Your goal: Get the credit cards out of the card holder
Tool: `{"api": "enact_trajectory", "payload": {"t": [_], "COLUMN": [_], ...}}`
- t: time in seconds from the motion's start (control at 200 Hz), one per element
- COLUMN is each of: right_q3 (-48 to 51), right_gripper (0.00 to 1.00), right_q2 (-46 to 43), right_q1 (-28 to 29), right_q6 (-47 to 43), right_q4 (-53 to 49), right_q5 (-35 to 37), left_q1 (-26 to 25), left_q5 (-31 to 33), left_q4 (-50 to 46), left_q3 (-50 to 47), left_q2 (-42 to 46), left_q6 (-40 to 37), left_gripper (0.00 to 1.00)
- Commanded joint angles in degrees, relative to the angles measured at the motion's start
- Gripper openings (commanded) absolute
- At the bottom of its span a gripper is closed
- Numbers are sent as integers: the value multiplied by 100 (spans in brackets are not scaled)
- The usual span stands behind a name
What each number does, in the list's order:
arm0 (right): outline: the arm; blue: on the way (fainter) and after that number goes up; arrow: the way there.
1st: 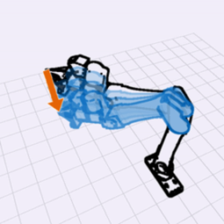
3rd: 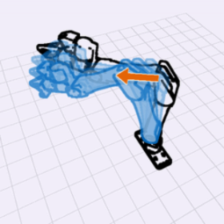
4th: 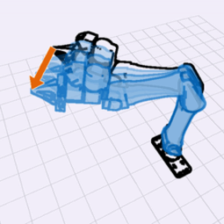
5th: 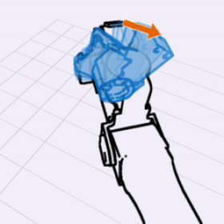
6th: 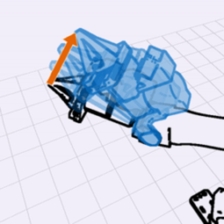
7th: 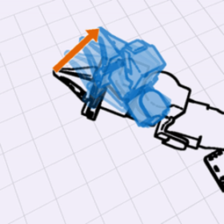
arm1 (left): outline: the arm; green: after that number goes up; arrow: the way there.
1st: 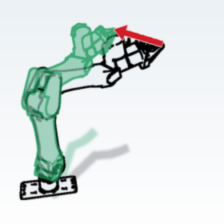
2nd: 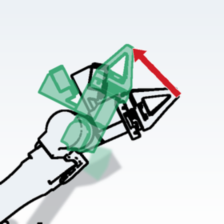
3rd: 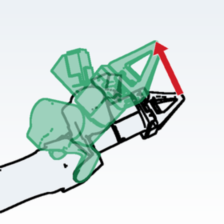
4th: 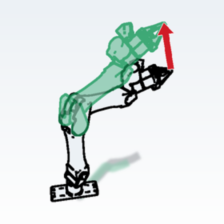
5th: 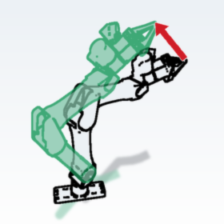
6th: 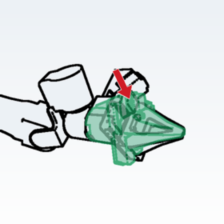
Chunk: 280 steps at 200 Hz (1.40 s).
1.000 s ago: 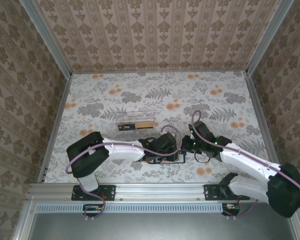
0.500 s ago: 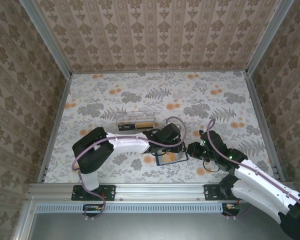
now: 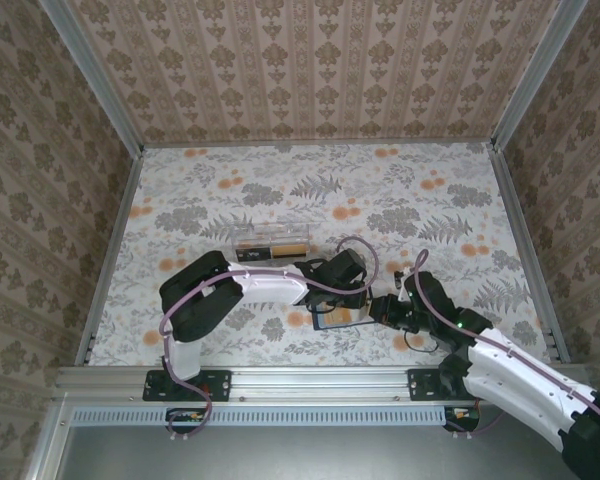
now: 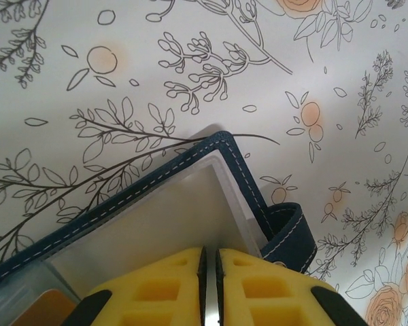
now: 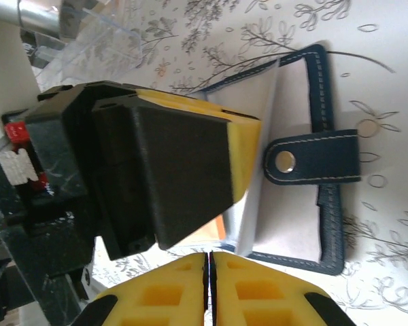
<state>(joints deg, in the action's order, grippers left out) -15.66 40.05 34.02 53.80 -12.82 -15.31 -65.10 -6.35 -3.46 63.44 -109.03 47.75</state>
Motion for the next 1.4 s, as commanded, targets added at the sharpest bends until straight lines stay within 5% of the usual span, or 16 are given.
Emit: {"api": "enact_trajectory", "payload": {"t": [0.0,0.365,0.785,1.395], "right_q3": [107,164,103,-484], "right_gripper": [14,14,14,20], "right_q2": [150,867,1009,1714], "right_q1": [82,355,368,386], "right_q6": [131,171,-174,-564], "right_q4": [588,1193,394,303], "right_q5": [-350,-174,742,793], "left_q1": [50,50,177,245], "left_q5": [-59,-86,234,688], "left_q4": [-269,-293,-819,-667], "left_q3": [165,186,279,-1319], "left_q2": [-118,-93,431,1758], "left_q6": [10,24,-180,179], "left_gripper": [15,15,15,18]}}
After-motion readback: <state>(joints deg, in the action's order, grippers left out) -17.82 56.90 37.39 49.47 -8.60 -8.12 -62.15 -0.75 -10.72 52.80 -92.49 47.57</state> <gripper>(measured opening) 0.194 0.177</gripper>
